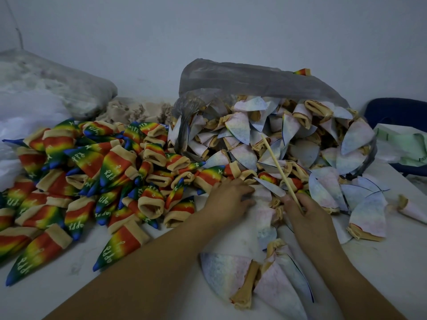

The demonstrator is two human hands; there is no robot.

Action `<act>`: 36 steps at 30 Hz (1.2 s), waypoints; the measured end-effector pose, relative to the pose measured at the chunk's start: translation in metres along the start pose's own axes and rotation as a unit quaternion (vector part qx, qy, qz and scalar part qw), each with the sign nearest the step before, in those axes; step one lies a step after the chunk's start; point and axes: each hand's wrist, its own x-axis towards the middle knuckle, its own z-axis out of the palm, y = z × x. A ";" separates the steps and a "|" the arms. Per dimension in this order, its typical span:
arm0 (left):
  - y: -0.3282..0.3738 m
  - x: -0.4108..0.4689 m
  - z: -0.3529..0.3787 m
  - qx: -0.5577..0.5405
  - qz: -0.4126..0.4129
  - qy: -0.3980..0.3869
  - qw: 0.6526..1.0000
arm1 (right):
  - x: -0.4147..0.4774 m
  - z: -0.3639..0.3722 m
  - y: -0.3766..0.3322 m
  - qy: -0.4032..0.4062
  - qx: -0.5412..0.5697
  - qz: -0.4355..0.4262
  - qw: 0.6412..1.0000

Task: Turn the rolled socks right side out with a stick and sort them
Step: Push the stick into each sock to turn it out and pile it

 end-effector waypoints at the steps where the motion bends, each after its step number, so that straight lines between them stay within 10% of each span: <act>1: 0.000 -0.001 0.002 -0.022 -0.006 0.024 0.999 | 0.000 0.000 0.000 0.000 0.003 0.003 1.000; 9: -0.004 -0.005 -0.003 -0.027 -0.023 0.133 0.991 | 0.000 -0.001 -0.002 0.002 0.010 0.005 1.000; 16: 0.019 0.003 0.003 0.079 0.015 0.029 0.996 | -0.001 -0.003 -0.005 0.000 -0.002 0.014 1.000; 24: 0.008 -0.011 -0.015 0.017 0.022 0.152 0.988 | -0.001 -0.007 -0.011 0.009 0.014 0.042 0.999; 36: 0.032 -0.046 -0.022 -0.124 0.098 0.261 0.952 | -0.003 -0.010 -0.040 -0.083 0.355 0.178 0.914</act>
